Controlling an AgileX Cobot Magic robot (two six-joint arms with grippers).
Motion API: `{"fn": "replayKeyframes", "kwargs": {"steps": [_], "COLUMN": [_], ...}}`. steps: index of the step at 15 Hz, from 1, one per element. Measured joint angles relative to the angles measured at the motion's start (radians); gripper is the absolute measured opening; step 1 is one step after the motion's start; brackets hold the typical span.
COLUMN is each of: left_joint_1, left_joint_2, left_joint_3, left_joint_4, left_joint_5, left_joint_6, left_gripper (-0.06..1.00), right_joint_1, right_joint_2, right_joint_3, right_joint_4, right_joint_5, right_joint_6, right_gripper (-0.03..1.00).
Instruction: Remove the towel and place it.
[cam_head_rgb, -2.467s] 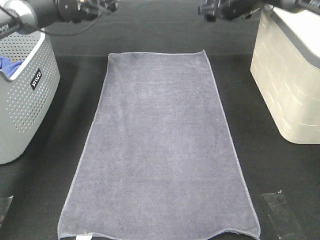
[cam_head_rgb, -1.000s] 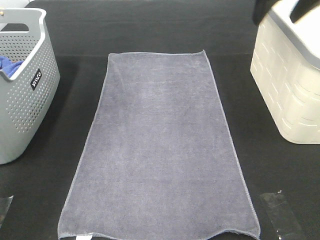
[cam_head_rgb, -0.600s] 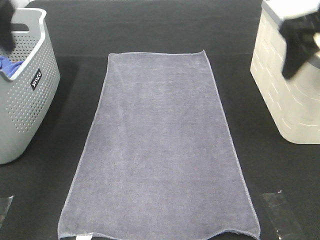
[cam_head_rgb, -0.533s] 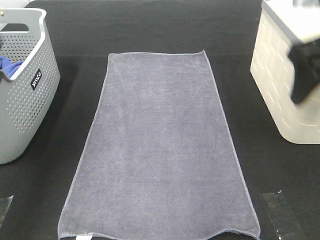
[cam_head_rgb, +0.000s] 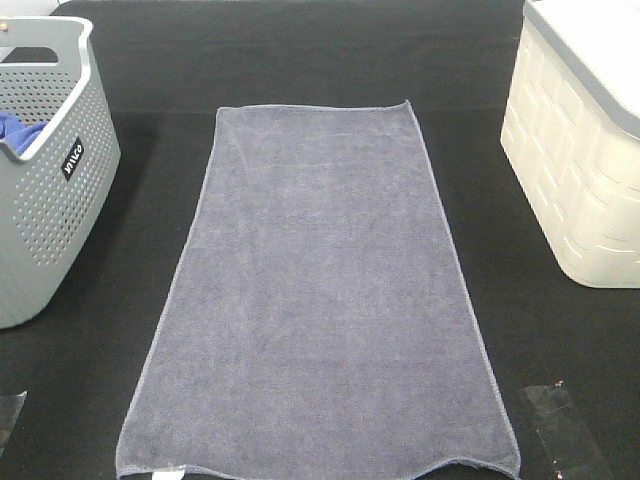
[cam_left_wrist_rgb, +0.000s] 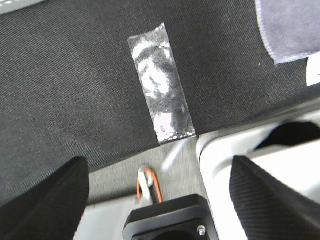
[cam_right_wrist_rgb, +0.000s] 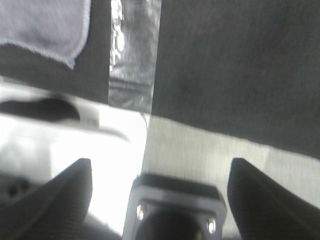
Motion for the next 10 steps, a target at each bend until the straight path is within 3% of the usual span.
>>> {"fn": "replayKeyframes", "kwargs": {"steps": [3,6,10], "left_joint_1": [0.0,0.0,0.0], "left_joint_2": [-0.282,-0.483,-0.632], "left_joint_3": [0.08,0.089,0.095], "left_joint_4": [-0.004,-0.051,-0.192], "left_joint_5": [-0.023,-0.033,-0.042], "left_joint_6": [0.076,0.135,0.18], "left_gripper": [0.74,0.74,0.74], "right_joint_1": [0.0,0.0,0.0], "right_joint_2": [-0.241,-0.453,-0.727], "right_joint_3": [0.083,0.088,0.092], "right_joint_4": [0.001,0.001,0.001], "right_joint_5": [-0.086,-0.089,-0.095], "right_joint_6": [0.0,-0.006,-0.023], "right_gripper": [0.71,0.71,0.71]}}
